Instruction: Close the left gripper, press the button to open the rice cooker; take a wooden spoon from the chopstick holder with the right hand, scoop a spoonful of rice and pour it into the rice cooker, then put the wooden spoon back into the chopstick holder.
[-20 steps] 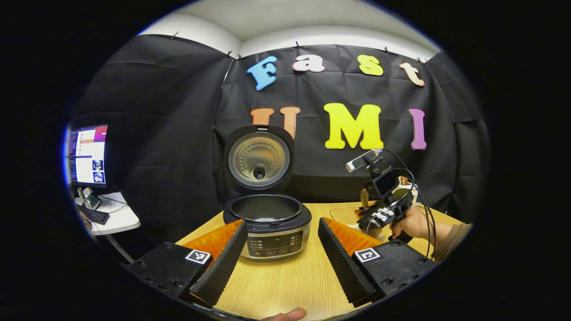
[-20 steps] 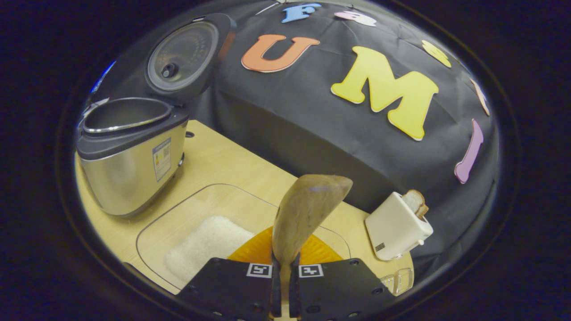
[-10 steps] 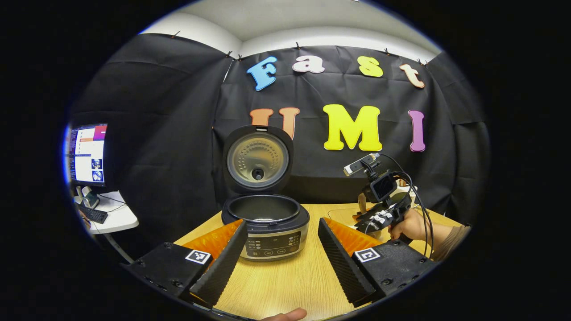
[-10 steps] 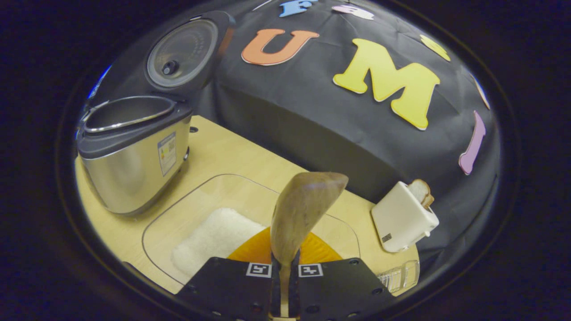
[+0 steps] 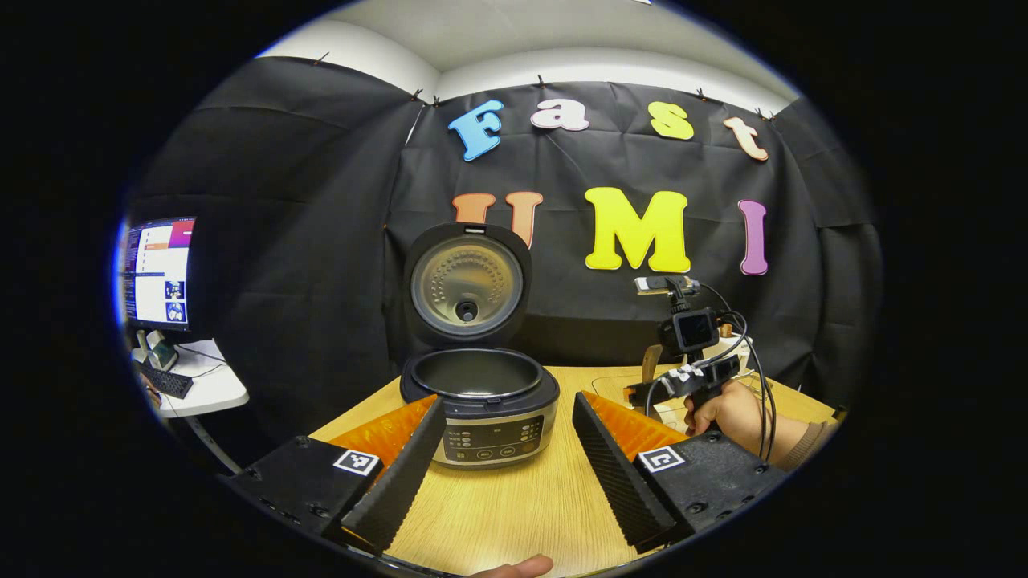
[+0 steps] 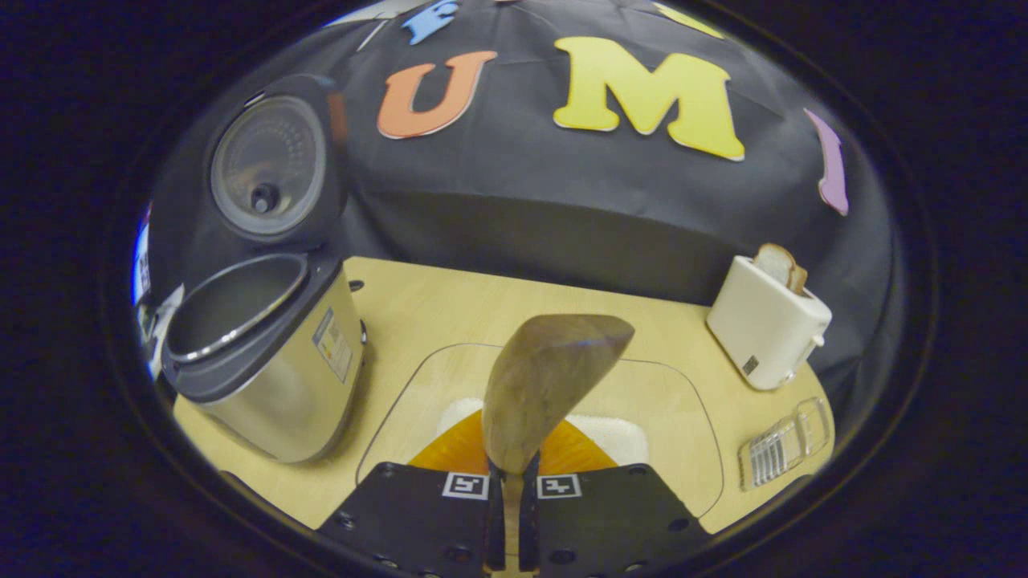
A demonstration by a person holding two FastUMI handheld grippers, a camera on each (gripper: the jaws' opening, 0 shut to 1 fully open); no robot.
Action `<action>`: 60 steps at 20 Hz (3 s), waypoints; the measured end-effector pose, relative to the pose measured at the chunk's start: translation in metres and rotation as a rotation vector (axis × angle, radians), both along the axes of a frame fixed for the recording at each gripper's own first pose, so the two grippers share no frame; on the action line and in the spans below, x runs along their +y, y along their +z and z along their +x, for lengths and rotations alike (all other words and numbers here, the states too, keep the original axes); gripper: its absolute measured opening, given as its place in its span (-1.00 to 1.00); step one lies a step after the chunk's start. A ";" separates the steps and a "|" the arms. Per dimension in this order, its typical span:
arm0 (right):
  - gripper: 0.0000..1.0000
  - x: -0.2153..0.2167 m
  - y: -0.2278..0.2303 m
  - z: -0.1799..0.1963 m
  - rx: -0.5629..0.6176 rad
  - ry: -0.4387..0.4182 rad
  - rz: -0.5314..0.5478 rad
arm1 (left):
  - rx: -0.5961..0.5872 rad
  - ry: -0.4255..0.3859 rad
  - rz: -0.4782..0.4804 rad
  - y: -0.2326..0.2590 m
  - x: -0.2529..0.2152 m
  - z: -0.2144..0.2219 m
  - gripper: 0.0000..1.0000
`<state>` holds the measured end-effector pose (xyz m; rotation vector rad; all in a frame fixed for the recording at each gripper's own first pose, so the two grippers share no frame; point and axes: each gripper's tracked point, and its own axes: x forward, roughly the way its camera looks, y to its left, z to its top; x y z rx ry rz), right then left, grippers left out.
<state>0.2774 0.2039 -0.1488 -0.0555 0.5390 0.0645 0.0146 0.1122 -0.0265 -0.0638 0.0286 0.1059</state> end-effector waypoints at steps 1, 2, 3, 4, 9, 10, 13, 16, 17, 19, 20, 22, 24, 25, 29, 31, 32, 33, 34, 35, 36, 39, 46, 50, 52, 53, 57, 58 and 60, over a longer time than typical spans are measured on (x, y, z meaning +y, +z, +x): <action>-0.86 -0.002 0.000 0.000 0.000 -0.034 0.042 | -0.001 0.000 -0.003 0.000 0.000 0.000 1.00; -0.86 -0.004 0.000 0.000 -0.003 -0.052 0.077 | 0.000 0.001 -0.004 -0.001 0.001 0.000 0.92; -0.86 -0.005 0.000 0.001 -0.005 -0.072 0.114 | 0.002 0.002 -0.006 -0.001 0.002 0.001 1.00; -0.86 -0.007 0.001 0.000 -0.009 -0.092 0.159 | 0.006 0.003 -0.008 -0.003 0.002 0.002 1.00; -0.86 -0.019 -0.004 0.001 -0.002 -0.180 0.414 | 0.020 0.003 -0.009 -0.008 0.000 0.005 1.00; -0.86 -0.018 -0.002 0.004 -0.008 -0.176 0.454 | 0.022 0.002 -0.008 -0.009 0.000 0.006 1.00; -0.86 -0.017 -0.003 0.005 -0.003 -0.162 0.450 | 0.025 0.002 -0.009 -0.010 -0.001 0.007 1.00; -0.87 -0.015 -0.004 0.009 0.015 -0.161 0.497 | 0.030 0.002 -0.012 -0.012 -0.002 0.007 1.00; -0.86 -0.014 -0.005 0.012 0.025 -0.158 0.524 | 0.030 0.002 -0.012 -0.012 -0.002 0.008 1.00; -0.87 -0.007 -0.008 0.015 0.062 -0.144 0.580 | 0.029 0.002 -0.012 -0.012 -0.003 0.009 1.00; -0.86 -0.005 -0.009 0.017 0.079 -0.142 0.610 | 0.028 0.000 -0.013 -0.012 -0.003 0.009 1.00; -0.86 -0.005 -0.010 0.016 0.106 -0.157 0.628 | 0.031 0.000 -0.013 -0.013 -0.003 0.009 1.00; -0.87 -0.004 -0.010 0.015 0.131 -0.158 0.664 | 0.032 0.004 -0.015 -0.013 0.000 0.008 1.00; -0.87 -0.003 -0.008 0.015 0.141 -0.159 0.703 | 0.033 0.007 -0.018 -0.013 0.002 0.008 1.00; -0.87 -0.003 0.000 0.014 0.175 -0.167 0.870 | 0.033 0.016 -0.023 -0.014 0.005 0.009 1.00; -0.87 -0.005 0.005 0.013 0.165 -0.171 0.918 | 0.032 0.019 -0.024 -0.014 0.006 0.009 1.00; -0.87 -0.008 0.007 0.013 0.157 -0.180 0.950 | 0.033 0.019 -0.025 -0.015 0.005 0.010 1.00; -0.87 -0.010 0.009 0.014 0.149 -0.192 0.980 | 0.035 0.016 -0.025 -0.015 0.003 0.010 1.00; -0.87 -0.012 0.012 0.013 0.142 -0.201 1.009 | 0.036 0.013 -0.022 -0.016 0.002 0.010 1.00; -0.87 -0.015 0.014 0.011 0.136 -0.208 1.033 | 0.036 0.013 -0.019 -0.016 0.002 0.011 1.00; -0.87 -0.017 0.016 0.011 0.128 -0.220 1.055 | 0.037 0.014 -0.017 -0.016 0.002 0.011 1.00; -0.87 -0.029 0.021 0.007 0.103 -0.254 1.127 | 0.045 0.019 -0.009 -0.019 0.003 0.013 1.00; -0.89 -0.058 0.061 -0.001 0.036 -0.274 1.279 | 0.065 0.054 -0.006 -0.028 0.014 0.016 1.00; -0.87 -0.065 0.079 -0.007 0.049 -0.269 1.345 | 0.079 0.090 -0.008 -0.032 0.029 0.014 1.00; -0.87 -0.068 0.087 -0.012 0.051 -0.274 1.382 | 0.074 0.097 -0.015 -0.030 0.030 0.014 1.00; -0.87 -0.068 0.092 -0.013 0.059 -0.272 1.410 | 0.071 0.099 -0.013 -0.028 0.031 0.013 1.00; -0.87 -0.065 0.106 -0.018 0.057 -0.264 1.407 | 0.060 0.104 -0.010 -0.025 0.037 0.010 1.00; -0.87 -0.065 0.111 -0.019 0.045 -0.264 1.391 | 0.057 0.104 -0.017 -0.023 0.037 0.009 1.00; -0.87 -0.060 0.121 -0.020 0.027 -0.253 1.364 | 0.053 0.110 -0.033 -0.022 0.041 0.008 1.00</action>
